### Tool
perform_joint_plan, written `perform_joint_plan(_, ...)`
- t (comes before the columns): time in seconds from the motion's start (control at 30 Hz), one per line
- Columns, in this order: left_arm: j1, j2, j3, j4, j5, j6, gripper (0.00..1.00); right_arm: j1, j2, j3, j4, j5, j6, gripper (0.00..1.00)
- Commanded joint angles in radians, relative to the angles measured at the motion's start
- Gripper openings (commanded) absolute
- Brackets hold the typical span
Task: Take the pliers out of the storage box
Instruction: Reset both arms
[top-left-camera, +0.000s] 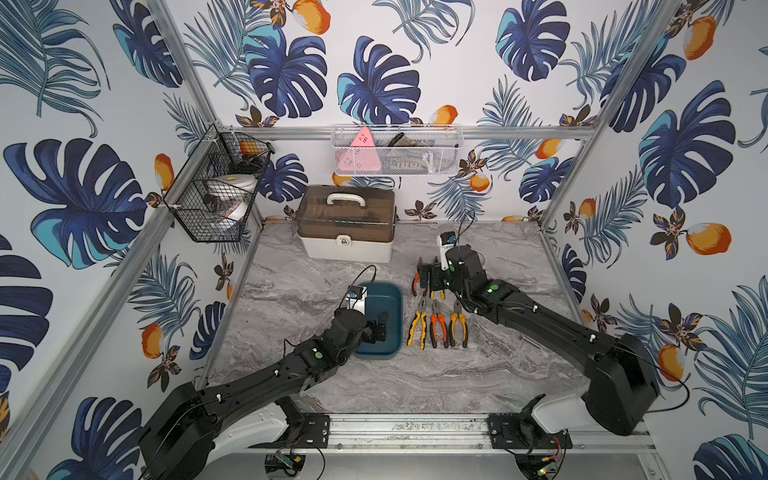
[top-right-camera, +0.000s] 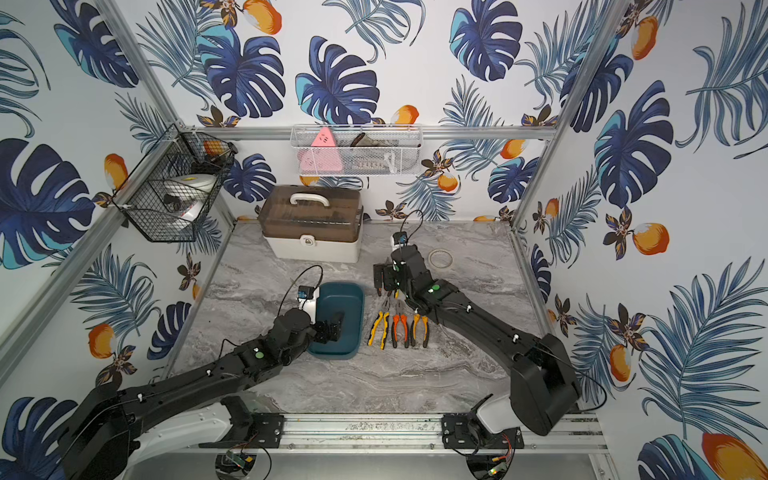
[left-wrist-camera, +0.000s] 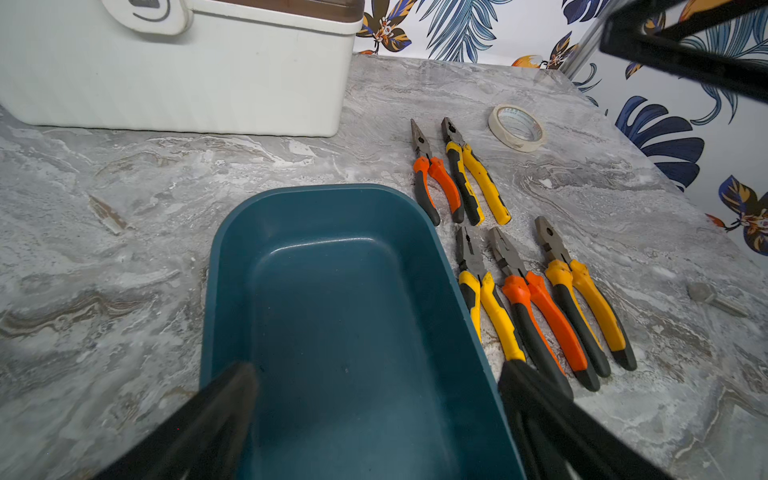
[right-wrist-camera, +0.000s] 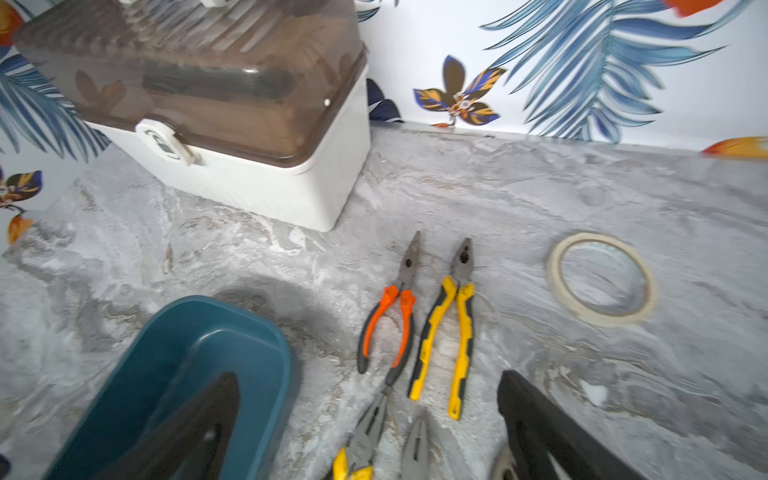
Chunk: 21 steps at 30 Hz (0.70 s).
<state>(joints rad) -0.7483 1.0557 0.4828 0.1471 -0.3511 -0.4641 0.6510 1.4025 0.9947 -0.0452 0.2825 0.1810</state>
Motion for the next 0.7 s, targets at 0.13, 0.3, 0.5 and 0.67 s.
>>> perform_joint_plan(0.13, 0.001, -0.013, -0.024, 0.063, 0.029, 0.035, 0.99, -0.004, -0.059, -0.235, 0.315, 0.109, -0.166, 0.94)
perform_joint_plan(0.3, 0.001, 0.014, -0.01, 0.058, 0.045, 0.031, 0.99, -0.069, -0.11, -0.335, 0.305, 0.185, -0.127, 0.94)
perform_joint_plan(0.5, 0.0, 0.012, 0.001, 0.029, 0.027, 0.03, 0.99, -0.154, -0.068, -0.435, 0.416, 0.286, -0.189, 0.95)
perform_joint_plan(0.67, 0.001, 0.017, 0.003, 0.032, 0.026, 0.027, 0.99, -0.248, 0.018, -0.474, 0.558, 0.234, -0.233, 0.98)
